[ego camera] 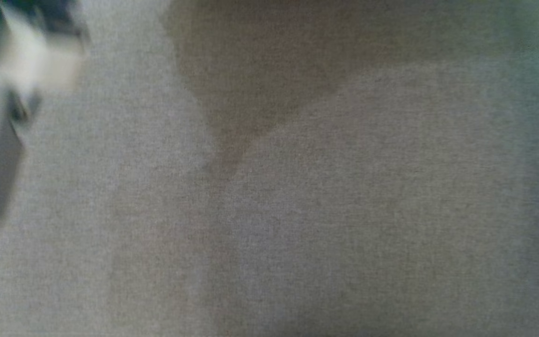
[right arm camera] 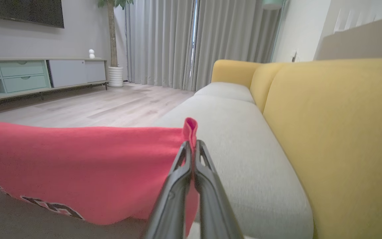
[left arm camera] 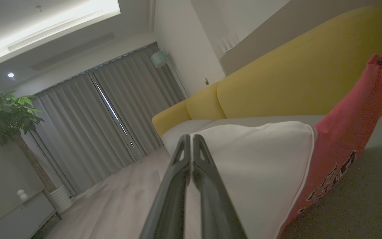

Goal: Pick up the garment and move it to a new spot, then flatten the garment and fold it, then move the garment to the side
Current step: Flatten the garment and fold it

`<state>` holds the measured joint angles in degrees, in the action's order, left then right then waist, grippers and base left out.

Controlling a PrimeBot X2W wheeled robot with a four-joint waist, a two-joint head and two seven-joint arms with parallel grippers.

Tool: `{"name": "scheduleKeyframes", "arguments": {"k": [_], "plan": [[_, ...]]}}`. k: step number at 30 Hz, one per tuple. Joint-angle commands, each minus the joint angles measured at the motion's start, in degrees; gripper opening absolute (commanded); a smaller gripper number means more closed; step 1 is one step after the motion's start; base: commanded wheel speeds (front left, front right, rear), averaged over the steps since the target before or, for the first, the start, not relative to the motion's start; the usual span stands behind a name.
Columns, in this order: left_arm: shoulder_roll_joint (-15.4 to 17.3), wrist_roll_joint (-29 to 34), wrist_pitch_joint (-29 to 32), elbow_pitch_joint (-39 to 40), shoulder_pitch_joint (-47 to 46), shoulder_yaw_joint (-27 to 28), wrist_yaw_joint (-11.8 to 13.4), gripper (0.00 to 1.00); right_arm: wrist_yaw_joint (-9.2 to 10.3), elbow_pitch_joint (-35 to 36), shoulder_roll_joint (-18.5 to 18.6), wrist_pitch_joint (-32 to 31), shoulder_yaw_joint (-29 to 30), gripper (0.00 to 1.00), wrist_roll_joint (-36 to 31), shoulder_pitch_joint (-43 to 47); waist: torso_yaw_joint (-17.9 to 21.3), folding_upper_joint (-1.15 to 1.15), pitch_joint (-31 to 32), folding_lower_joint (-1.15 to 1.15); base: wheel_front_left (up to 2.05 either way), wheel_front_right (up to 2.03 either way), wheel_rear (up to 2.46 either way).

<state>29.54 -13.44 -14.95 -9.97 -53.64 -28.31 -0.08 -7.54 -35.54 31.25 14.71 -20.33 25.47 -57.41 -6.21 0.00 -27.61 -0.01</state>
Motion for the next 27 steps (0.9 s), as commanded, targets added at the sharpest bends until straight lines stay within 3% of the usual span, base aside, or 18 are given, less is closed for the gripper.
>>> {"name": "scheduleKeyframes", "arguments": {"k": [1,8,14,20,27], "plan": [[3.64,-0.59,-0.04,2.76,2.14,3.58,0.03,0.00,0.05,2.42,1.34,0.28,0.02,0.00,1.18,3.00,0.67,0.00,2.27,0.01,0.00,0.00,0.00],[4.27,-0.75,-0.05,10.32,28.05,3.84,0.44,0.00,0.05,8.28,3.41,0.29,3.30,0.00,5.72,23.64,1.17,0.00,9.33,0.01,0.00,0.00,0.00],[3.65,-0.10,-0.05,13.51,43.44,2.48,2.55,0.00,0.05,12.68,2.76,0.29,6.36,0.00,6.65,38.74,1.60,0.00,13.69,0.01,0.00,0.00,0.00],[2.94,-1.21,-0.05,13.47,52.11,1.79,3.89,0.00,0.05,16.50,1.46,0.29,8.74,0.00,5.53,49.32,2.16,0.00,15.91,0.01,0.00,0.00,0.00],[2.46,-1.60,-0.05,13.14,53.77,1.68,4.03,0.00,0.05,19.36,-0.28,0.29,11.81,0.00,3.75,54.76,2.65,0.00,16.72,0.01,0.00,0.00,0.00]]}}
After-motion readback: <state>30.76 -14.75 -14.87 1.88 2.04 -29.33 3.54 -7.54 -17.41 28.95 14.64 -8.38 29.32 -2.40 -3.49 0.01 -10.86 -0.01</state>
